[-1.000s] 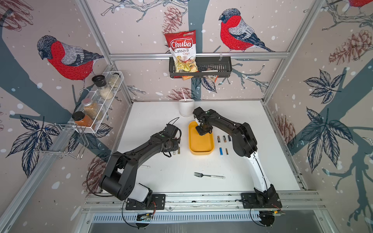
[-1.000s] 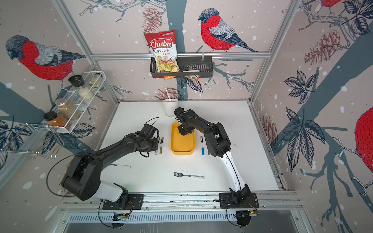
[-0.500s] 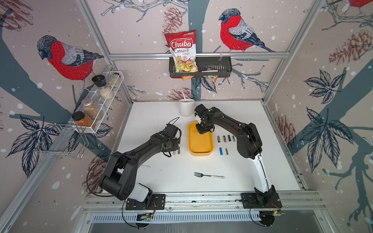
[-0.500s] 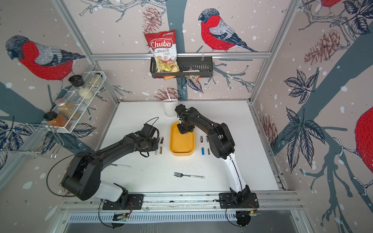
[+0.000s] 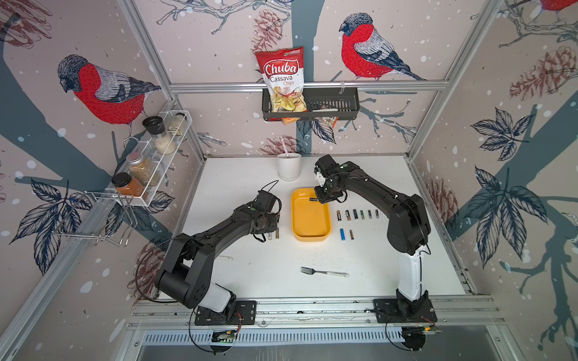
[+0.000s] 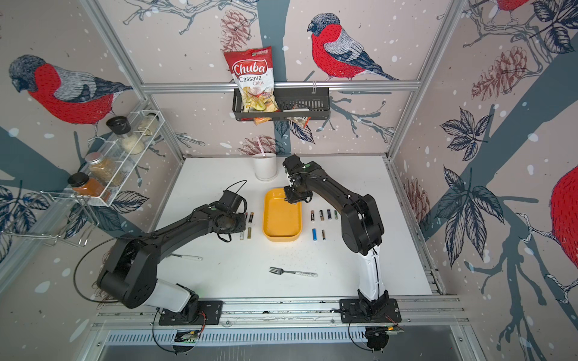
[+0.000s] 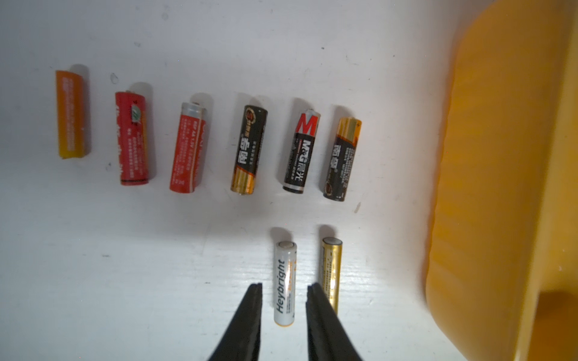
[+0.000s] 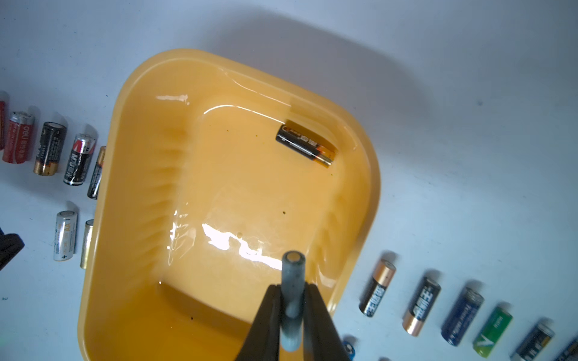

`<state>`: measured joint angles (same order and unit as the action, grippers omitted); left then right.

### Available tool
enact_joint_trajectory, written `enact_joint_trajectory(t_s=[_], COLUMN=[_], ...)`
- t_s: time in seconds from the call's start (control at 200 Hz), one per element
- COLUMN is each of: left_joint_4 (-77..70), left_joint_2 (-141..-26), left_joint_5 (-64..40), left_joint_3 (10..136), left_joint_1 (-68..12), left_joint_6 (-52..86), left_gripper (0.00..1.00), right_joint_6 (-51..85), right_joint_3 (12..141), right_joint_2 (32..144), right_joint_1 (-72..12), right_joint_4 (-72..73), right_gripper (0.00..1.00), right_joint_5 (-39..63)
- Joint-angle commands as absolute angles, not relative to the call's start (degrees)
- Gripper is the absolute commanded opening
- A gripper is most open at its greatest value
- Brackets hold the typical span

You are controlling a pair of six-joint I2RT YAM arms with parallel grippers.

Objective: Take the batteries out of the storage box
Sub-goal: Pick up the battery from the storage box, then place the battery at the center of the board.

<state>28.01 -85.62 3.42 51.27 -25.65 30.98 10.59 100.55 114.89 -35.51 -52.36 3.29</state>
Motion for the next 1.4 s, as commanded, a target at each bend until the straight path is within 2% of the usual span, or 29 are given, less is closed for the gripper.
enact_joint_trajectory(t_s=[0.0, 0.32, 0.505, 0.901, 1.396], left_joint_4=[28.1, 27.7, 27.5, 27.9, 27.9], left_joint_2=[-86.0, -87.3, -87.4, -87.6, -87.8], left_joint_5=[3.3, 2.2, 1.9, 1.9, 1.8], left_joint_3=[52.2, 53.3, 53.3, 53.4, 53.4], left_joint_1=[-25.4, -25.4, -25.4, -25.4, -25.4], left_joint_6=[29.6, 29.2, 29.1, 29.0, 29.3], left_gripper=[0.3, 0.3, 0.3, 0.3, 0.3], right_joint_6=[12.1, 14.0, 15.0, 15.2, 14.6], right_joint_3=[96.0, 75.2, 66.0, 56.5, 55.9], right_joint_2=[110.3, 94.5, 89.9, 90.3, 94.5], right_joint_1=[-34.1, -27.5, -25.1, -23.2, -22.4], right_joint_4=[-51.5, -47.2, -45.4, -41.0, -39.0], right_gripper=[0.18, 0.18, 0.18, 0.18, 0.18], right_joint_5=[2.0, 3.2, 3.2, 2.1, 2.0])
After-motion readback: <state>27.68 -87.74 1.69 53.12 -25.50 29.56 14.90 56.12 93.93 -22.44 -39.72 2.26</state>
